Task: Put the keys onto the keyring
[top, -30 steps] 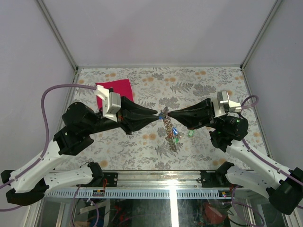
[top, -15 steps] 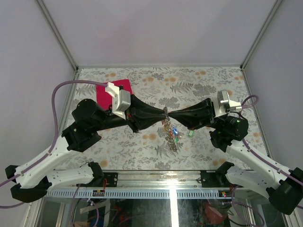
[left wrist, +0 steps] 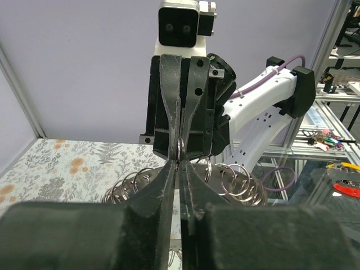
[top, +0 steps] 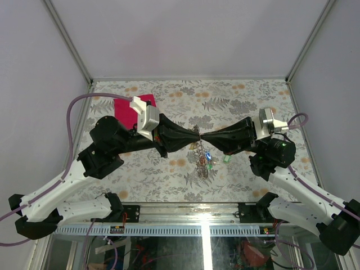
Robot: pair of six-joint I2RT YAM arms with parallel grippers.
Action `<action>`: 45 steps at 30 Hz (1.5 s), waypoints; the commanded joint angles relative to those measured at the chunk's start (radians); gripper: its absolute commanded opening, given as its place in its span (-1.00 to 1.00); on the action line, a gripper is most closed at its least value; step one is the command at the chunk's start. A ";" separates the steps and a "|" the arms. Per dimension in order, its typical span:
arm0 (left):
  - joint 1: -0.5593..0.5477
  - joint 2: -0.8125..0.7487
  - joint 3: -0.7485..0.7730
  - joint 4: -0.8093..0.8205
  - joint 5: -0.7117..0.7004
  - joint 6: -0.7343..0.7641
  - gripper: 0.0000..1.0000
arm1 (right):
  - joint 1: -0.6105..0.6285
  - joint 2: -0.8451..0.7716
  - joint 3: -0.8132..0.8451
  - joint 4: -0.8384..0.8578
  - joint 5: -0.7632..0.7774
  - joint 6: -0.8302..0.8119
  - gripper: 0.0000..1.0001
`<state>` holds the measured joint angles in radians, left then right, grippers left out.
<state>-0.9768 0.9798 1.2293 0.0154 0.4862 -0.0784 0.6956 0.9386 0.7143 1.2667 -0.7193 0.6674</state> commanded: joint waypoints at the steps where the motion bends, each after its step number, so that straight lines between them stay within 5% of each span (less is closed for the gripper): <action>1: -0.008 0.009 0.030 0.061 0.013 -0.006 -0.96 | 0.005 -0.004 0.011 0.076 0.005 0.012 -1.00; 11: -0.007 0.003 0.058 -0.003 0.017 0.003 -1.00 | 0.005 -0.075 0.016 -0.109 -0.009 -0.103 -0.85; 17: -0.007 0.016 0.123 -0.135 0.030 0.052 -1.00 | 0.005 -0.195 0.040 -0.419 0.010 -0.334 -0.45; 27: -0.006 0.079 0.222 -0.341 0.058 0.124 -1.00 | 0.005 -0.255 0.179 -0.902 0.002 -0.590 -0.32; 37: -0.007 0.142 0.309 -0.475 0.060 0.177 -1.00 | 0.005 -0.186 0.310 -1.153 -0.056 -0.675 -0.25; 45: -0.007 0.142 0.317 -0.488 0.055 0.181 -1.00 | 0.005 -0.174 0.312 -1.161 -0.084 -0.667 -0.54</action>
<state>-0.9764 1.1324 1.4956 -0.4980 0.5335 0.0853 0.6960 0.7639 0.9848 0.1047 -0.7773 0.0132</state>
